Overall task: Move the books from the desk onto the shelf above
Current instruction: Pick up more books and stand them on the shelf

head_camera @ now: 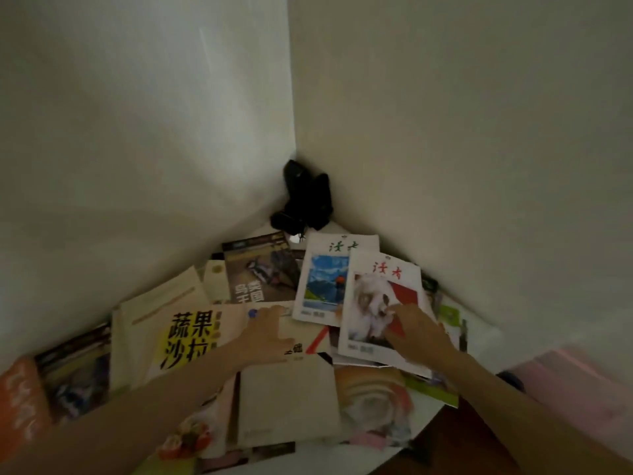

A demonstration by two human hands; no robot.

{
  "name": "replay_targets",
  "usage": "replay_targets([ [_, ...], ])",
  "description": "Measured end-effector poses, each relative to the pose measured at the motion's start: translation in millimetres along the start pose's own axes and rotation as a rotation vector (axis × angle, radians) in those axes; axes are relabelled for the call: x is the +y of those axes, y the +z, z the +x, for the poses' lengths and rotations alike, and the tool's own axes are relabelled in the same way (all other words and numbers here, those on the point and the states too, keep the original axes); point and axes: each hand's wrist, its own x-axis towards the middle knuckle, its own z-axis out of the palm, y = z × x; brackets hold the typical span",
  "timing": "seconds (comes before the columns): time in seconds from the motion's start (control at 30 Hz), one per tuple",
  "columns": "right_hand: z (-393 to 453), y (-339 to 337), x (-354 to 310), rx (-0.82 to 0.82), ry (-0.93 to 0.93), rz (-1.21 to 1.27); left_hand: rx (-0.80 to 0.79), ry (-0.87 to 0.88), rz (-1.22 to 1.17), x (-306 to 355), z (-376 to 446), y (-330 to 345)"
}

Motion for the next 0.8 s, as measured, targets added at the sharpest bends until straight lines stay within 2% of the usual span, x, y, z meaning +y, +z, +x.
replay_targets([
  [0.1,1,21,32,0.050,0.134,0.050,0.123,0.082,-0.106,16,30,13],
  [0.23,15,33,52,0.070,0.394,0.257,0.259,-0.015,-0.274,36,73,10],
  [0.33,23,44,57,0.137,0.429,0.310,0.305,-0.136,-0.433,47,98,6],
  [0.47,30,44,51,0.208,0.488,0.521,0.320,-0.093,-0.526,49,103,4],
  [0.53,32,42,43,0.271,0.479,0.622,0.272,-0.048,-0.554,39,95,6],
  [0.6,38,44,31,0.341,0.425,0.673,0.158,-0.018,-0.599,26,86,10],
  [0.7,47,51,8,0.331,0.263,0.668,0.033,-0.107,-0.773,11,83,13],
  [0.8,52,60,-3,0.279,0.136,0.535,0.117,-0.166,-0.813,17,85,17],
])
